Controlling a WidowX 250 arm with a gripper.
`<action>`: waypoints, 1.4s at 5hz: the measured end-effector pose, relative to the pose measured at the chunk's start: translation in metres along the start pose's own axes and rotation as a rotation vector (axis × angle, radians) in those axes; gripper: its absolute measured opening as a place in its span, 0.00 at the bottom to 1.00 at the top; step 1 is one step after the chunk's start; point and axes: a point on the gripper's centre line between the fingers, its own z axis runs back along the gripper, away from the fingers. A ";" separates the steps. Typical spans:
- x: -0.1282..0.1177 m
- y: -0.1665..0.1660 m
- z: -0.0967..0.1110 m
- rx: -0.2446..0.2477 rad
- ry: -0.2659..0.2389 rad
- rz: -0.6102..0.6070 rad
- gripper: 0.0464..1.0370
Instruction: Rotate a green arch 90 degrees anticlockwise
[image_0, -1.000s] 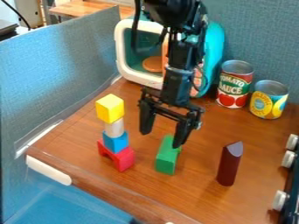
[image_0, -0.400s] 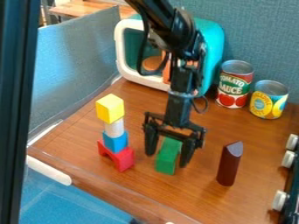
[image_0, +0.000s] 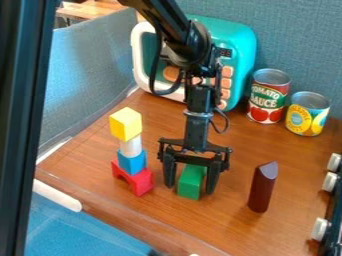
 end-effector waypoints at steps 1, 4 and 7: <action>0.003 0.001 0.001 0.004 -0.016 -0.012 0.63; -0.016 -0.014 0.025 -0.067 -0.103 0.066 0.57; -0.016 -0.032 0.028 -0.114 -0.211 0.191 0.57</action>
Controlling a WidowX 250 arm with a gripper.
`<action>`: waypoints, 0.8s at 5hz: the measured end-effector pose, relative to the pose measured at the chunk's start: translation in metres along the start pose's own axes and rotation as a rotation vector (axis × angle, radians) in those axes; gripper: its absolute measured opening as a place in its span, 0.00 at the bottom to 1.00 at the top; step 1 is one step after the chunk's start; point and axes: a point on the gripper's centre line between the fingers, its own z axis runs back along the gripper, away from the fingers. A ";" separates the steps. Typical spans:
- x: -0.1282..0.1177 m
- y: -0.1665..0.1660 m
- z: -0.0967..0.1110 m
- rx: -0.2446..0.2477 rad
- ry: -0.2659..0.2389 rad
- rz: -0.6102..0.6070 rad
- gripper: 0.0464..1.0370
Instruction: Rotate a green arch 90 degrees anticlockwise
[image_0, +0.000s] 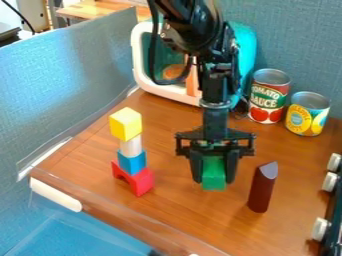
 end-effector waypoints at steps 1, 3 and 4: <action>-0.006 -0.002 0.000 0.023 0.017 0.211 0.57; -0.018 -0.001 -0.007 -0.078 0.169 0.672 0.57; -0.022 0.010 -0.013 -0.149 0.247 0.897 0.57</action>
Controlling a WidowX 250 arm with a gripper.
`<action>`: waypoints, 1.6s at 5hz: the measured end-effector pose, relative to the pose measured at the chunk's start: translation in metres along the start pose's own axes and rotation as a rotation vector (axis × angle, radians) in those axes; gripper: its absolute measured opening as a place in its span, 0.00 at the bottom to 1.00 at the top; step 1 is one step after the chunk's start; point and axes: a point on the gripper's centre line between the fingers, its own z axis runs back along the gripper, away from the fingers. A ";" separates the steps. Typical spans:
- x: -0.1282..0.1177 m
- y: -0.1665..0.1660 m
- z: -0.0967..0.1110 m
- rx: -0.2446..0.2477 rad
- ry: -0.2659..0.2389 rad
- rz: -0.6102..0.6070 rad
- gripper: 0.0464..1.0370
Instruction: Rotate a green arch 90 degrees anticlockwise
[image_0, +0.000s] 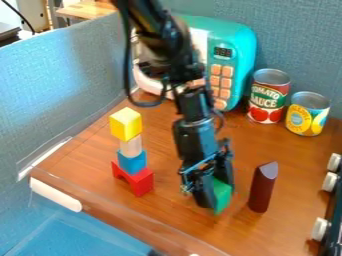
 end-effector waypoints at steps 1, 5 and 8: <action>0.009 0.006 0.002 -0.053 0.041 0.082 0.57; 0.016 -0.011 -0.021 0.023 -0.056 -0.074 0.57; 0.010 -0.009 -0.022 0.012 -0.096 -0.018 0.57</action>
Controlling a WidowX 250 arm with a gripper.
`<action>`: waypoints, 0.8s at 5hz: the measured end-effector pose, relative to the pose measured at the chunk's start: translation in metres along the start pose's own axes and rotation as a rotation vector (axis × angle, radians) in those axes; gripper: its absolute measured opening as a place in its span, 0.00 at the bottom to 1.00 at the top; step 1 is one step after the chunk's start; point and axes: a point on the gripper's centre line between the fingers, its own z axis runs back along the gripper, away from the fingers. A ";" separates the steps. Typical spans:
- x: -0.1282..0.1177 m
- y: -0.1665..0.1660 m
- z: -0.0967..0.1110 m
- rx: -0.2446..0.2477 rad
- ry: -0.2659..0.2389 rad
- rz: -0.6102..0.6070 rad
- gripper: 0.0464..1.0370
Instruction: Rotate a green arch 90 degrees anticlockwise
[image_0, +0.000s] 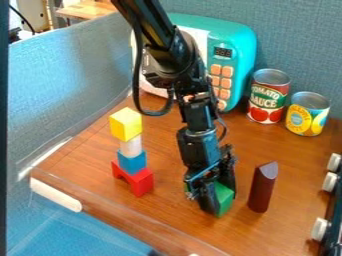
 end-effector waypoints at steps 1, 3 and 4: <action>-0.005 0.005 0.000 -0.034 0.019 0.078 0.57; -0.005 0.012 0.012 -0.039 0.009 0.058 0.93; -0.011 0.005 0.037 -0.076 -0.005 -0.014 0.97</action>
